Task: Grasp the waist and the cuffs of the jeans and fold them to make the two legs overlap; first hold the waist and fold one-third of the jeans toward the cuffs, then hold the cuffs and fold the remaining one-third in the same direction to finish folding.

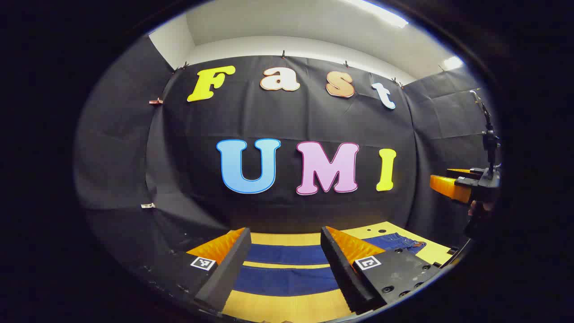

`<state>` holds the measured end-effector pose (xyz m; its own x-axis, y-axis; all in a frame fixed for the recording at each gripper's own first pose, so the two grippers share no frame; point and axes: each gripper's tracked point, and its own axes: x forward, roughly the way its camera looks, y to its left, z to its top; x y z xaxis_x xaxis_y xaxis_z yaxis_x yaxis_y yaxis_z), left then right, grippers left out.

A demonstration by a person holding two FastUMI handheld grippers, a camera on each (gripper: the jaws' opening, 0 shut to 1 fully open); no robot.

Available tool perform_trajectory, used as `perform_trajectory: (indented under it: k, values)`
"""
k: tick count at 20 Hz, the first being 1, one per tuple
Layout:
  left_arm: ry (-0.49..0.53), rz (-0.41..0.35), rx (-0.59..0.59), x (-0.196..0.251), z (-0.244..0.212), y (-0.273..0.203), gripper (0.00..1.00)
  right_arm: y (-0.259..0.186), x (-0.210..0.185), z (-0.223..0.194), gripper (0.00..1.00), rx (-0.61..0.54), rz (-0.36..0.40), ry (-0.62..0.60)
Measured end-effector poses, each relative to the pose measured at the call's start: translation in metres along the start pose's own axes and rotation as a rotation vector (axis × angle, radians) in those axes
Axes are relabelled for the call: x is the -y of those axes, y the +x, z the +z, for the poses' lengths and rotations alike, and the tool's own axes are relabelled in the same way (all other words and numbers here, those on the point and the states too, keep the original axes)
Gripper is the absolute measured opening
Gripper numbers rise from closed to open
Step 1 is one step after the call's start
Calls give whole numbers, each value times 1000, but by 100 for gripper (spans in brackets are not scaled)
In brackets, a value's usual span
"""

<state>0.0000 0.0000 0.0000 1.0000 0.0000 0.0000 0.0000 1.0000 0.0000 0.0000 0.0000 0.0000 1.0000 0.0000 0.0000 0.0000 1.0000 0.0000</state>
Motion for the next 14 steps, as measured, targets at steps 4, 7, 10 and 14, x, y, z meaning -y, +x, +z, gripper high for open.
perform_trajectory:
  k: [4,7,10,14]
  values:
    - [-32,34,-1,-8,-8,47,97,35,-12,-27,97,-26,27,58]
    - [-31,76,-23,-18,-19,72,97,51,-26,-54,97,-68,78,54]
    - [-17,69,-33,-21,-20,75,97,63,-33,-58,97,-91,70,54]
    - [22,71,-59,-42,-24,67,97,64,-55,-53,97,-114,76,104]
